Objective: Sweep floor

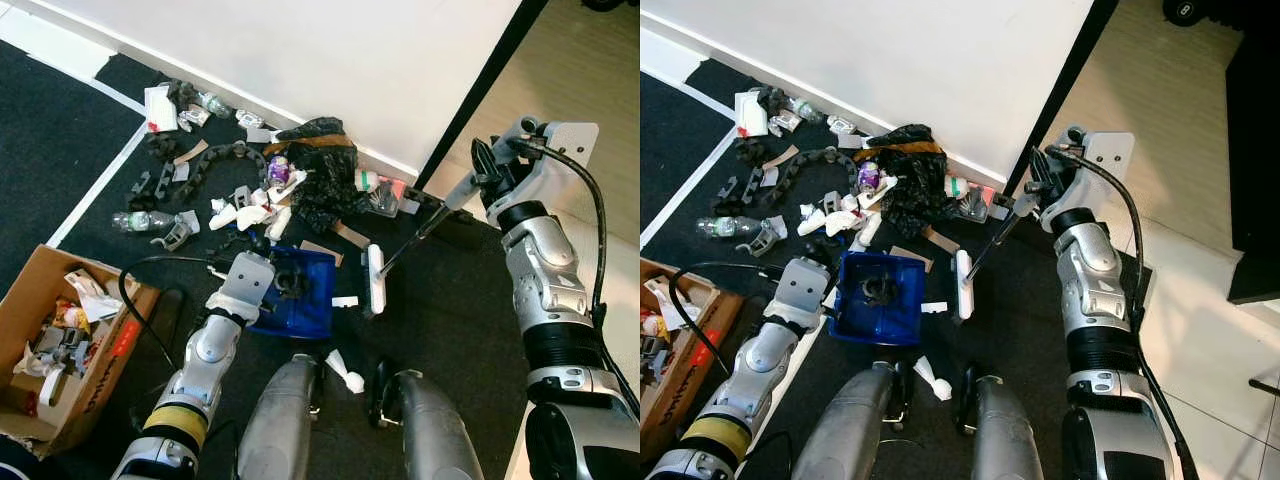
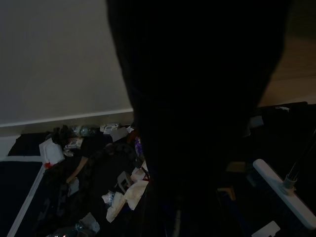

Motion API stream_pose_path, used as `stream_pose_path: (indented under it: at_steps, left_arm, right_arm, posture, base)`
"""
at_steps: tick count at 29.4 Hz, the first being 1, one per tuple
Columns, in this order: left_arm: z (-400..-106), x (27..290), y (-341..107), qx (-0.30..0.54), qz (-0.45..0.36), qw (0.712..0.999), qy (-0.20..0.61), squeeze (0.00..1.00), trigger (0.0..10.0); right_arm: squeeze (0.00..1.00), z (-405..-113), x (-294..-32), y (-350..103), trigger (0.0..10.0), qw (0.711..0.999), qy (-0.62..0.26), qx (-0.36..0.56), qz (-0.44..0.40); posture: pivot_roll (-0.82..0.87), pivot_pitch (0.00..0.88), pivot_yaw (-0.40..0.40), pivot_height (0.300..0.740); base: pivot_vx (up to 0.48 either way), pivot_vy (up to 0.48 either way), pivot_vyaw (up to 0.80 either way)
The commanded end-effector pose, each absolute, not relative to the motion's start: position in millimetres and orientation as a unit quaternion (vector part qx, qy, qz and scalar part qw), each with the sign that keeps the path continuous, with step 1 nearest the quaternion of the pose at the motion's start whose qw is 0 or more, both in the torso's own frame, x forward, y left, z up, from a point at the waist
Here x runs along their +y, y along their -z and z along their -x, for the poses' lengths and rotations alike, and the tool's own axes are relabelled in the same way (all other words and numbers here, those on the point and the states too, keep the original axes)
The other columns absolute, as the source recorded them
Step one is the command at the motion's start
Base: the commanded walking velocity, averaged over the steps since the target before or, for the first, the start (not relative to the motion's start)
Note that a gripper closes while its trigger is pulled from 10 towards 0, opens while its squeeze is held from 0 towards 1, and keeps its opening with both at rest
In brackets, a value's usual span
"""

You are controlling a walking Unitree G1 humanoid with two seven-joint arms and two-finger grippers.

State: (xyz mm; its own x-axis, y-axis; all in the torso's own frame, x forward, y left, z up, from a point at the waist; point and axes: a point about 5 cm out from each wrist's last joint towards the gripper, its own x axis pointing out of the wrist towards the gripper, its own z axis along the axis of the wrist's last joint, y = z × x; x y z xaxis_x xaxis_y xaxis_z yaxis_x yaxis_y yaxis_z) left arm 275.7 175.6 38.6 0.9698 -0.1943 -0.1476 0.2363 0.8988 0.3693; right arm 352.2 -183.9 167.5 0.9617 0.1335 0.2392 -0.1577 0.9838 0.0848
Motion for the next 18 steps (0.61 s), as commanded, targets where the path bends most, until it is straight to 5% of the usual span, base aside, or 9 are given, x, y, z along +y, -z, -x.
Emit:
stream_pose_path:
  at_steps: [1,18]
  left_arm:
    - [-256.2,177.4,-9.5,0.13,-0.204,0.962,0.127,0.0,10.0]
    - [-254.3,177.4,-9.0,0.131,-0.205,0.961,0.128,0.0,10.0]
  right_arm:
    - [0.0,-349.9,-177.8,-153.4,10.0,0.991,-0.079,-0.099,-0.05]
    - [0.0,-352.1,-132.7,-130.3,10.0,0.983,-0.12,-0.077,-0.118]
  posture:
    - [0.14,0.357,-0.024,0.74]
    - [0.15,0.36,-0.022,0.74]
  base:
    - [0.0,0.0,0.0]
    - [0.0,0.0,0.0]
